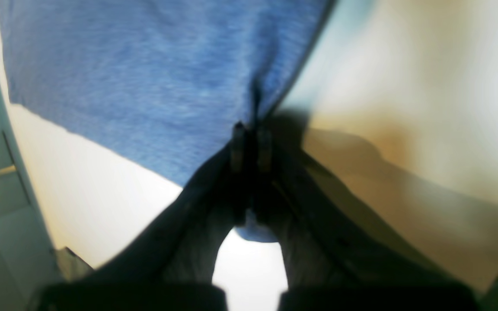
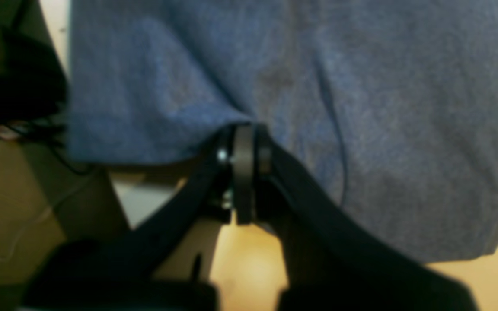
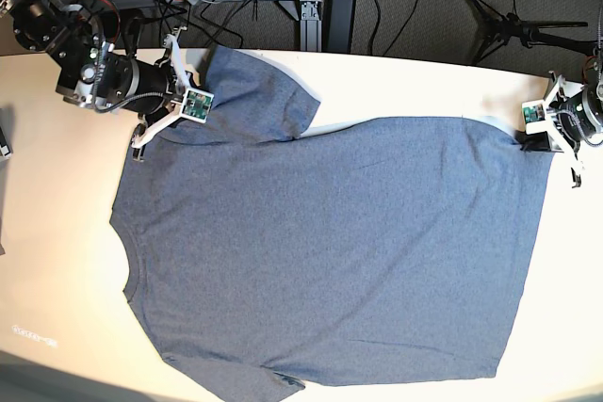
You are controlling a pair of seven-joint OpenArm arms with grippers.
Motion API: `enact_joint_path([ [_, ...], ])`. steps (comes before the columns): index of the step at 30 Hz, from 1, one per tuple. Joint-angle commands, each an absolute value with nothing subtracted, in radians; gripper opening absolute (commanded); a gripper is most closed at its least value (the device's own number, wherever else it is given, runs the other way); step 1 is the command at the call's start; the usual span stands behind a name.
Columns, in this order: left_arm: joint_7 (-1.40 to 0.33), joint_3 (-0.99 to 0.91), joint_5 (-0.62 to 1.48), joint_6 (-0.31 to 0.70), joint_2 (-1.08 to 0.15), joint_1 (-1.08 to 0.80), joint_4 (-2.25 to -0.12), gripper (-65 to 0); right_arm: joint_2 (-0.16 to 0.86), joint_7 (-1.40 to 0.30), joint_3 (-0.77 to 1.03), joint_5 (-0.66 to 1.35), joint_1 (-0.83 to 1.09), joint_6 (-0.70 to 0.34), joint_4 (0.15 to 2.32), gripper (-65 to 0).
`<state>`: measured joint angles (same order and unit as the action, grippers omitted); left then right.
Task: Fold the T-shirt properly
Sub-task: 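Lift the grasped shirt edge with both grippers and fold it over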
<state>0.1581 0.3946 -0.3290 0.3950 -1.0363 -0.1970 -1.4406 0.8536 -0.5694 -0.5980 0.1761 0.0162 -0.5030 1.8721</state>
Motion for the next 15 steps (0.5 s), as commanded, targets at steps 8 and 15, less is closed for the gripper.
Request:
enact_joint_path([
  [8, 0.155, 0.274, -0.197, 0.416, -1.064, -0.182, -1.520, -65.0, 0.872, -0.558, -0.562, 0.228, -0.044, -0.547, 1.887, -65.0],
  [15, 0.120, 0.273, -0.181, 0.416, -1.057, -0.153, -1.533, -65.0, 0.865, -0.553, -0.562, 0.230, -0.128, -0.547, 1.866, -65.0],
])
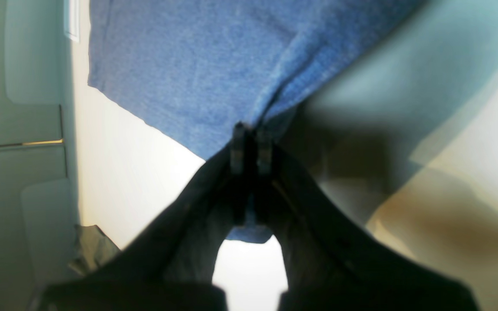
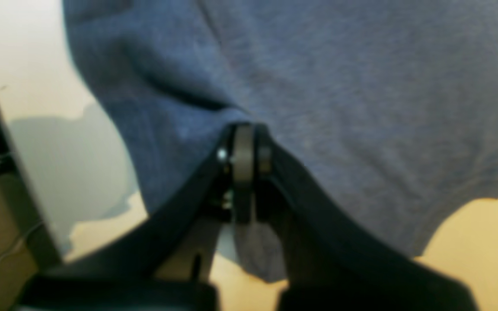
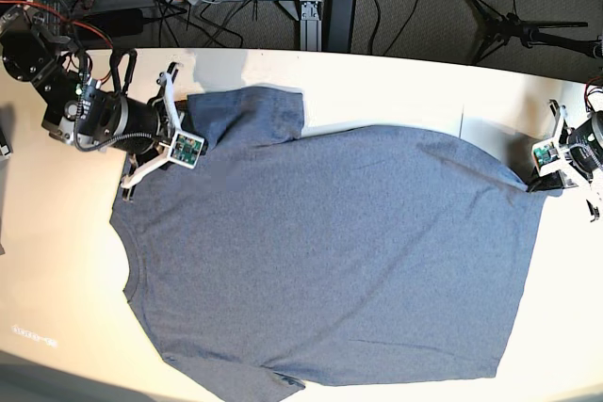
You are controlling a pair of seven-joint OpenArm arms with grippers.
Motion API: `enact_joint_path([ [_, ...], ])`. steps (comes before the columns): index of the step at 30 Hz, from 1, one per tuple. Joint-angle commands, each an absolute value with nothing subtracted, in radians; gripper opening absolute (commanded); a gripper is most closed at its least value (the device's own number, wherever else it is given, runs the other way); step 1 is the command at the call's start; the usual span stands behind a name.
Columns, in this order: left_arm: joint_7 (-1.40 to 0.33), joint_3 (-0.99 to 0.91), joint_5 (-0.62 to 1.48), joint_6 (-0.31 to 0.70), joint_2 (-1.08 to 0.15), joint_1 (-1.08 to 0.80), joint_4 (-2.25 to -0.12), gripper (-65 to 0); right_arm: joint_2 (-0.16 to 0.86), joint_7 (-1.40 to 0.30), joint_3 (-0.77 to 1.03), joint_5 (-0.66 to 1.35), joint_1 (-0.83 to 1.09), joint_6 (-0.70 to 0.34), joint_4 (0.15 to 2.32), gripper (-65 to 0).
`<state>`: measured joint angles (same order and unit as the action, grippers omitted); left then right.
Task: Fold the T-shirt properly
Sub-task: 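Lift the grasped shirt edge with both grippers and fold it over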
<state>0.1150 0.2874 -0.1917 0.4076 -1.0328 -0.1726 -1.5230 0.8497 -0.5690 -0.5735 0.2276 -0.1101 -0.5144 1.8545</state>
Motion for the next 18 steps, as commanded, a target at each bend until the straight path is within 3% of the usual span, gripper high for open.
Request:
enact_joint_path([
  [1, 0.107, 0.273, -0.162, 0.417, -1.053, -0.138, -1.533, -65.0, 0.863, -0.550, -0.562, 0.239, -0.144, -0.547, 1.858, -65.0],
  [18, 0.070, 0.276, -0.033, 0.484, -0.990, 0.004, -1.367, -65.0, 0.735, -0.581, -0.605, 0.352, -0.391, -0.581, 1.647, -65.0],
])
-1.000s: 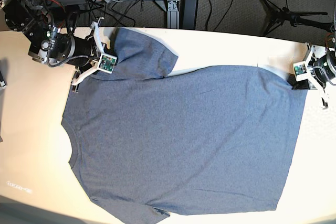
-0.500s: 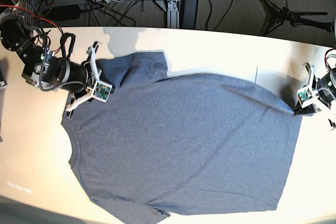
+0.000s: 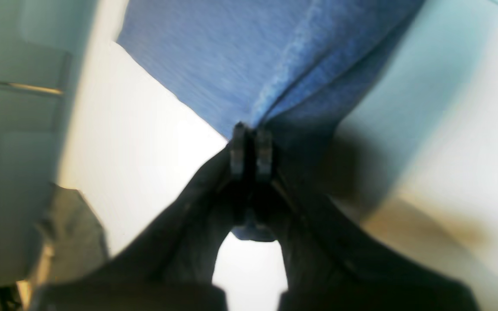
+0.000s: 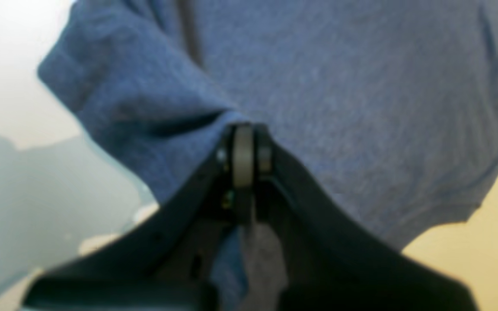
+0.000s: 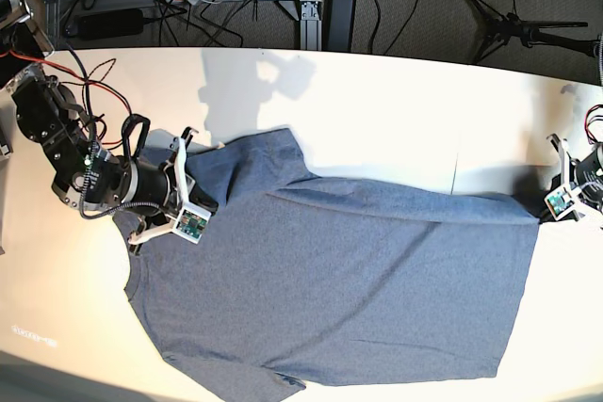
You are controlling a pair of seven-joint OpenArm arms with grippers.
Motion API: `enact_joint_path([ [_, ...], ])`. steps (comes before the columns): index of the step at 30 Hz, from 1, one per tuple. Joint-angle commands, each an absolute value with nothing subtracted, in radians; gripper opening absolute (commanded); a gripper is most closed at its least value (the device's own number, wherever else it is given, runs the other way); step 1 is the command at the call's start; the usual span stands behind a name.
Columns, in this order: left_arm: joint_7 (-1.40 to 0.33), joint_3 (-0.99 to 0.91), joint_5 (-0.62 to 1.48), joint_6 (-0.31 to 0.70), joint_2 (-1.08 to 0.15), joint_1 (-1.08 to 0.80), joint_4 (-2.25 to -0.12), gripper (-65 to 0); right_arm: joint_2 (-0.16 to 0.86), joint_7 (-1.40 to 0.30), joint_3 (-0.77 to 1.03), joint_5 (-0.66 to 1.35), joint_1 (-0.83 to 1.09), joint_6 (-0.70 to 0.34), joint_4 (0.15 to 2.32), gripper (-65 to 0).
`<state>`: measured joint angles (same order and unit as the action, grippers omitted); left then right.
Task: Fold the T-shirt properly
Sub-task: 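Lift the grasped shirt edge with both grippers and fold it over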
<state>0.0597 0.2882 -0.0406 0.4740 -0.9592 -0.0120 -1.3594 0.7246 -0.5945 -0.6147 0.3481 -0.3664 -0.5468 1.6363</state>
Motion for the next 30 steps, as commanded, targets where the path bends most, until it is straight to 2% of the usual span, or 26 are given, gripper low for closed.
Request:
enact_joint_path([
  [1, 0.070, 0.276, -0.033, 0.484, -0.985, 0.006, -1.359, -65.0, 0.732, -0.581, -0.611, 0.352, -0.406, -0.581, 1.636, -65.0],
  [7, 0.063, 0.276, -0.033, 0.484, -0.955, 0.062, -1.290, -65.0, 0.706, -0.578, -0.622, 0.353, -0.471, -0.580, 1.567, -65.0],
  [17, 0.078, 0.276, -0.072, 0.484, -0.873, 0.184, -1.141, -65.0, 0.582, -0.580, -0.626, 0.336, -0.551, -0.585, 1.431, -65.0],
  [25, 0.121, 0.285, -0.072, 0.484, -0.861, 0.242, -1.069, -65.0, 0.579, -0.581, -0.642, 0.271, -0.571, -0.599, 1.395, -65.0],
  [30, 0.124, 0.387, -0.096, 0.484, -0.862, 0.288, -1.064, -65.0, 0.579, -0.580, -0.739, 0.205, -0.587, -0.598, 1.394, -65.0],
])
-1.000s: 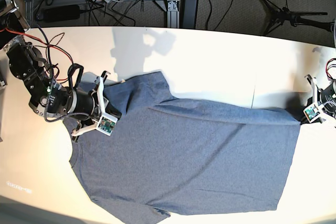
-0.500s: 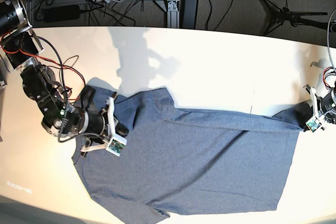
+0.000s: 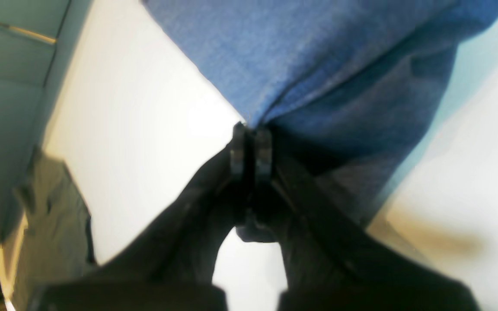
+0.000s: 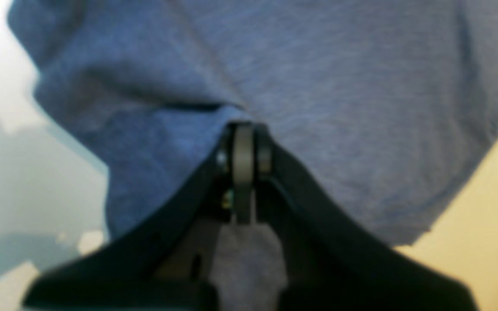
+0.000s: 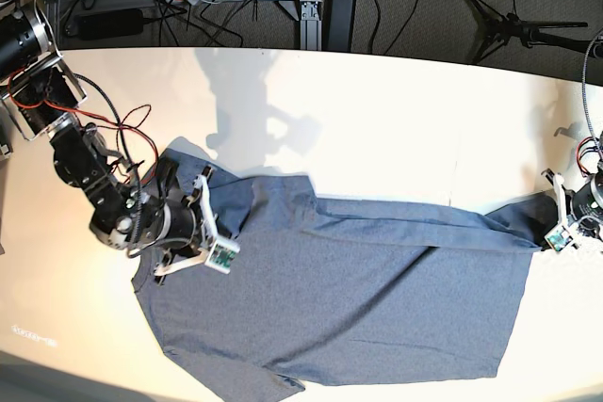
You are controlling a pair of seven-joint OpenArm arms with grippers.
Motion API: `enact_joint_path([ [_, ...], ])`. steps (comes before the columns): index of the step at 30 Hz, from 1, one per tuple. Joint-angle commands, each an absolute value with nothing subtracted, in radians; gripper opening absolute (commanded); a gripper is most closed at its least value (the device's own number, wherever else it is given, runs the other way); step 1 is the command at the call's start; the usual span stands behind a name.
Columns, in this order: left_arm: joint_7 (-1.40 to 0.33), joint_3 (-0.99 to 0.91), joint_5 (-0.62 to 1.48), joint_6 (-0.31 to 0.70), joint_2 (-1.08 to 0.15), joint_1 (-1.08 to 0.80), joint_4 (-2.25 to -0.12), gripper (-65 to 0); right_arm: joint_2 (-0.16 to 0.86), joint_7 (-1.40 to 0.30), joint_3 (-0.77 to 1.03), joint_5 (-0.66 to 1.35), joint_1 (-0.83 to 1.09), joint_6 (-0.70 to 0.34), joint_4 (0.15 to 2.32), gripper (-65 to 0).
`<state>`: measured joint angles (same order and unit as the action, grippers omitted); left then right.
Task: Fold the T-shirt properly
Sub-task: 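Lift the grasped shirt edge with both grippers and fold it over, then lift the sleeve with the right gripper and fold it inward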
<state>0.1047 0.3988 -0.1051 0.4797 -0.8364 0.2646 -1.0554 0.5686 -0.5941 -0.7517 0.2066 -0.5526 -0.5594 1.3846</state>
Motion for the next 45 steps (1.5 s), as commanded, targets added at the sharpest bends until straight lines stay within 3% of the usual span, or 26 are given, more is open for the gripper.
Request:
enact_joint_path([
  [1, 0.124, 0.417, -0.113, 0.482, -0.862, 0.300, -1.064, -65.0, 0.579, -0.580, -0.765, 0.198, -0.593, -0.598, 1.394, -65.0],
  [6, 0.124, 0.524, -0.155, 0.380, -0.861, 0.343, -1.052, -65.0, 0.579, -0.580, -0.818, 0.163, -0.604, -0.595, 1.393, -65.0],
  [15, 0.124, 0.531, -0.149, 0.378, -0.833, 0.396, -0.977, -65.0, 0.579, -0.560, -0.818, 0.130, -0.603, -0.595, 1.367, -65.0],
  [16, 0.124, 0.531, -0.146, 0.378, -0.831, 0.399, -0.974, -61.3, 0.579, -0.550, -0.818, 0.130, -0.603, -0.594, 1.365, -55.7],
  [18, 0.123, 0.531, -0.142, 0.378, -0.830, 0.402, -0.974, -46.3, 0.579, -0.531, -0.818, 0.131, -0.603, -0.588, 1.356, -33.8],
  [19, 0.123, 0.531, -0.123, 0.377, -0.831, 0.402, -0.974, -38.4, 0.579, -0.518, -0.818, 0.130, -0.604, -0.588, 1.351, -25.9],
  [20, 0.123, 0.531, -0.104, 0.363, -0.832, 0.402, -0.974, -33.8, 0.579, -0.511, -0.818, 0.130, -0.604, -0.587, 1.347, -21.0],
  [21, 0.121, 0.531, -0.089, 0.330, -0.832, 0.402, -0.974, -32.9, 0.579, -0.508, -0.818, 0.131, -0.604, -0.587, 1.346, -20.5],
  [24, 0.078, 0.531, -0.027, 0.207, -0.832, 0.410, -0.976, -33.0, 0.579, -0.504, -0.815, 0.140, -0.609, -0.579, 1.348, -20.5],
  [26, 0.008, 0.531, 0.042, 0.198, -0.832, 0.432, -0.979, -33.0, 0.579, -0.505, -0.792, 0.171, -0.609, -0.579, 1.353, -20.5],
  [30, -0.061, 0.530, 0.130, 0.263, -0.838, 0.466, -1.010, -33.0, 0.579, -0.509, -0.683, 0.299, -0.609, -0.580, 1.357, -20.5],
  [37, -0.091, 0.527, 0.174, 0.276, -0.880, 0.468, -1.084, -33.0, 0.580, -0.627, -0.490, 0.513, -0.608, -0.584, 1.358, -20.6],
  [42, -0.215, 0.527, 0.293, 0.414, -0.885, 0.445, -1.143, -33.7, 0.579, -0.656, -0.484, 0.603, -0.575, -0.590, 1.360, -21.1],
  [43, -0.222, 0.527, 0.296, 0.416, -0.884, 0.430, -1.163, -35.2, 0.579, -0.656, -0.484, 0.612, -0.562, -0.589, 1.362, -25.5],
  [45, -0.226, 0.527, 0.292, 0.415, -0.884, 0.398, -1.201, -46.5, 0.579, -0.657, -0.484, 0.610, -0.533, -0.589, 1.374, -47.4],
])
